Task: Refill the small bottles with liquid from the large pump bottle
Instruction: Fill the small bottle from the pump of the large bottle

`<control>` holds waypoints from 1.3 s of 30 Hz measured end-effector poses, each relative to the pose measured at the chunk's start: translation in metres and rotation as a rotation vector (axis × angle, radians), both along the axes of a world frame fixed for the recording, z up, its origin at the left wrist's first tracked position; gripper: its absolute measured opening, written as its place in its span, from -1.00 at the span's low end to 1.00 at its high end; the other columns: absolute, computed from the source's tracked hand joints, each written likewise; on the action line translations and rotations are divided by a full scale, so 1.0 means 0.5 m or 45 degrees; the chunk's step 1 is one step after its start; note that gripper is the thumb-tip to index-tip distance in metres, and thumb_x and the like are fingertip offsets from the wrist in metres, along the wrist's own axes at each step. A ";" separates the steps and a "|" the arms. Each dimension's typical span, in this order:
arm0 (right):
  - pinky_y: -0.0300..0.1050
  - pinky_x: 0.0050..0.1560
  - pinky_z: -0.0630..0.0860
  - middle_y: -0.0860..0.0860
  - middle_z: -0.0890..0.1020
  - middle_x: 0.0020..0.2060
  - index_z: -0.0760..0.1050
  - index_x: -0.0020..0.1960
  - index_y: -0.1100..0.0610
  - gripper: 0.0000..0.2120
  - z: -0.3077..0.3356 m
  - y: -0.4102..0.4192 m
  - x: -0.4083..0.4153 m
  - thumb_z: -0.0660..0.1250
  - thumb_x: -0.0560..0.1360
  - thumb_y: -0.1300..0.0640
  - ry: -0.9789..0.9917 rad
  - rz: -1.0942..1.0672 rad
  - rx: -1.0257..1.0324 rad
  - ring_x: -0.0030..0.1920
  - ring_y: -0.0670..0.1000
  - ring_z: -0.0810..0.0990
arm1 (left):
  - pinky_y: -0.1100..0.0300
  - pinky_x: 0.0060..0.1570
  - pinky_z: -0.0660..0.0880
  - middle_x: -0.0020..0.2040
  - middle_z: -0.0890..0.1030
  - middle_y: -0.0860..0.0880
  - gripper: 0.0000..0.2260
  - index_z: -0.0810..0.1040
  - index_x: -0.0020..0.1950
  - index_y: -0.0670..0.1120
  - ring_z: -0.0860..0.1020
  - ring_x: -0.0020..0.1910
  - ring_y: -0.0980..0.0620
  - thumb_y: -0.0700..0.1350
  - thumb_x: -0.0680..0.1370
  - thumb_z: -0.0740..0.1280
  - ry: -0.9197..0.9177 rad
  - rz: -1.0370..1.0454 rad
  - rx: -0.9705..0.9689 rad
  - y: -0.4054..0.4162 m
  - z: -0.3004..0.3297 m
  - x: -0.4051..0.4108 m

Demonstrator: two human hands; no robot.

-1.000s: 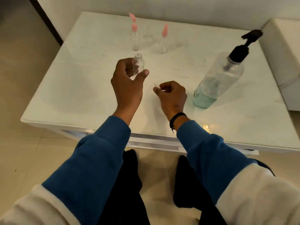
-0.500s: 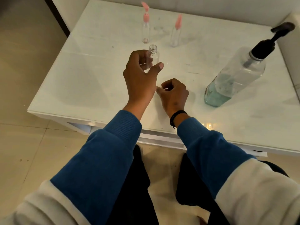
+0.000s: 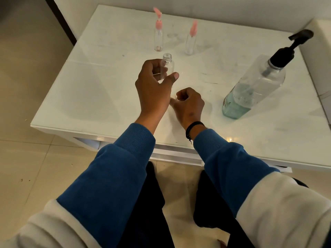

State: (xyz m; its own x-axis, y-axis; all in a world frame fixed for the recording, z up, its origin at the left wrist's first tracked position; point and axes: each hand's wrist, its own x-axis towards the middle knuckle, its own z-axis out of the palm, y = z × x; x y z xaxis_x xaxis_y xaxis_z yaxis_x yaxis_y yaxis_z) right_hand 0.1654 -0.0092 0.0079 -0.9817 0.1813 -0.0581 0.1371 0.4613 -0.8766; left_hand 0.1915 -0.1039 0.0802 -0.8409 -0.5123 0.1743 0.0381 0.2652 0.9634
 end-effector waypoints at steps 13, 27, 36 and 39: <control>-0.06 0.14 0.56 0.01 0.61 0.04 0.55 0.13 0.11 -0.77 0.159 0.044 0.003 0.47 0.53 0.08 0.237 0.079 0.040 0.05 -0.01 0.57 | 0.36 -0.03 0.56 0.03 0.65 0.12 -0.71 0.55 0.20 -0.01 0.63 -0.01 0.27 -0.05 0.52 0.52 0.015 0.014 0.050 0.006 0.023 0.003; -0.34 0.07 0.58 -0.09 0.65 0.00 0.60 0.10 0.07 -0.85 0.454 0.198 0.076 0.48 0.54 0.15 0.729 0.112 -0.188 0.03 -0.13 0.62 | 0.49 -0.17 0.52 0.03 0.69 0.03 -0.58 0.60 0.23 -0.11 0.68 -0.03 0.17 0.03 0.42 0.46 0.340 -0.264 0.083 0.143 0.203 0.041; -0.39 -0.08 0.57 -0.12 0.69 -0.15 0.62 -0.02 0.07 -0.94 0.539 0.346 0.076 0.48 0.54 0.18 0.993 -0.354 -0.508 -0.07 -0.15 0.65 | 0.46 -0.18 0.52 -0.07 0.70 0.11 -0.65 0.64 0.13 -0.05 0.66 -0.07 0.21 0.05 0.40 0.50 0.521 -0.516 -0.144 0.274 0.336 0.001; -0.39 -0.11 0.56 -0.13 0.69 -0.18 0.62 -0.07 0.02 -0.91 0.527 0.376 0.070 0.48 0.54 0.19 1.011 -0.554 -0.613 -0.10 -0.15 0.65 | 0.47 -0.22 0.52 -0.15 0.67 0.12 -0.67 0.62 0.11 -0.09 0.64 -0.11 0.19 0.04 0.42 0.49 0.555 -0.464 -0.138 0.290 0.319 -0.006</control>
State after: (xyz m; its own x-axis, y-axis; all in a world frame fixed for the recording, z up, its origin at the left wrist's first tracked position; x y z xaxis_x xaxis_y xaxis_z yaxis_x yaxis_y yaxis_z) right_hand 0.2004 0.1790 0.2716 -0.6235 0.6599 0.4192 -0.4922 0.0853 -0.8663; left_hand 0.1887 0.0411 0.2398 -0.7983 -0.1632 0.5797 0.5330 0.2567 0.8062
